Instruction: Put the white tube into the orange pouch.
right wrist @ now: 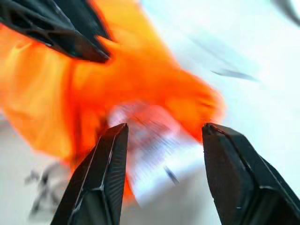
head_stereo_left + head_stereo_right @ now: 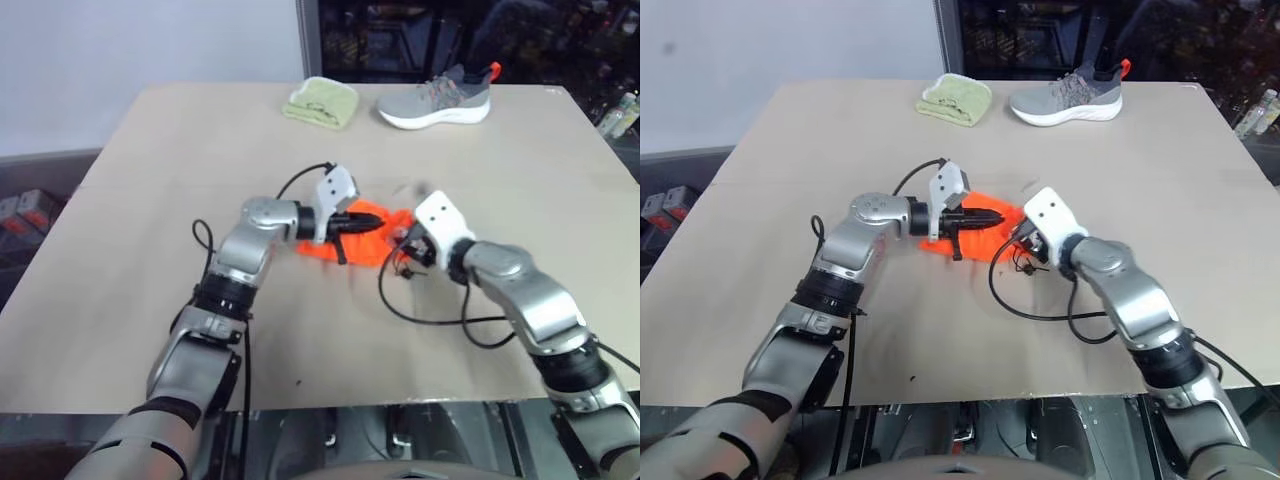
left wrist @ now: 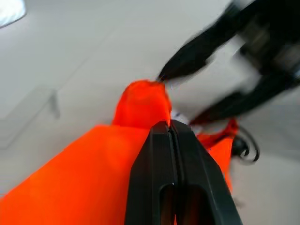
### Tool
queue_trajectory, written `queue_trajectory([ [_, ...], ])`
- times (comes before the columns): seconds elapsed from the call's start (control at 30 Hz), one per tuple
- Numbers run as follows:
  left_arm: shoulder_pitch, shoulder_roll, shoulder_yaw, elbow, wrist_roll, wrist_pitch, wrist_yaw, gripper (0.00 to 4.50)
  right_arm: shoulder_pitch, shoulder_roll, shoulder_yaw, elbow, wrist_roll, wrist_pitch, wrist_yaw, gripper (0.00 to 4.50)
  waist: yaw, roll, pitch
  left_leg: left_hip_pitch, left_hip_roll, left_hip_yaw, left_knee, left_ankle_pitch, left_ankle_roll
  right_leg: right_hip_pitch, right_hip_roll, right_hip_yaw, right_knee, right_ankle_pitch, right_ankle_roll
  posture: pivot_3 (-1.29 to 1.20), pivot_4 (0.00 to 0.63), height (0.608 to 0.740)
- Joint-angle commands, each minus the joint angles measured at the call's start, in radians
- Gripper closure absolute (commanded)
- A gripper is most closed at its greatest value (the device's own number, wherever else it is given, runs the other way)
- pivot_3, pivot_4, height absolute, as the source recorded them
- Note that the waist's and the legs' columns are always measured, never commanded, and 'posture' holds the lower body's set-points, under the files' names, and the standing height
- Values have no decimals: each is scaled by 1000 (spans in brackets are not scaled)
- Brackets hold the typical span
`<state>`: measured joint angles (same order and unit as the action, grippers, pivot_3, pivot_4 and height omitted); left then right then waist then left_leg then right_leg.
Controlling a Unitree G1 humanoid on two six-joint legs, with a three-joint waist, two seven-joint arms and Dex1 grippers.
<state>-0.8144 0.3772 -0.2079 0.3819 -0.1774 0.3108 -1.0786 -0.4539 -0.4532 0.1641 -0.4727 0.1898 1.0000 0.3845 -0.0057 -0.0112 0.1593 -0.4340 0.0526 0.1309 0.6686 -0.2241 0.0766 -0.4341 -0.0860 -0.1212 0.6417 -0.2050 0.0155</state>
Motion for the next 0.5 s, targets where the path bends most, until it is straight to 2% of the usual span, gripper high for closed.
queue_trajectory([
  [0.03,-36,-1,18,12,2,-41,-3,4500,28,-24,-71,-99,15,84,-16,1890,-2,0,0,0,0,0,0,0,0,0,0,0,0,0,0,0,150,740],
  [0.13,-41,-2,18,22,1,-55,-10,4500,42,-34,-57,-46,-34,72,-60,1890,-4,0,0,0,0,0,0,-2,4,0,0,0,0,0,0,0,150,740],
  [0.33,-15,-2,6,-48,-12,-56,-39,4500,-16,53,147,254,-185,-170,-117,1890,-14,0,0,1,0,1,0,-1,2,0,0,0,0,0,0,0,150,740],
  [0.4,-8,-4,6,-68,-15,-49,-40,4500,-26,120,154,269,-161,-222,-89,1890,-14,0,0,2,1,2,0,0,0,0,1,2,1,0,0,0,150,740],
  [0.5,-1,-6,15,-85,-21,-46,-40,4500,-12,145,182,243,-162,-272,-47,1890,-11,0,0,1,1,2,0,0,-1,0,3,1,1,0,0,0,150,740],
])
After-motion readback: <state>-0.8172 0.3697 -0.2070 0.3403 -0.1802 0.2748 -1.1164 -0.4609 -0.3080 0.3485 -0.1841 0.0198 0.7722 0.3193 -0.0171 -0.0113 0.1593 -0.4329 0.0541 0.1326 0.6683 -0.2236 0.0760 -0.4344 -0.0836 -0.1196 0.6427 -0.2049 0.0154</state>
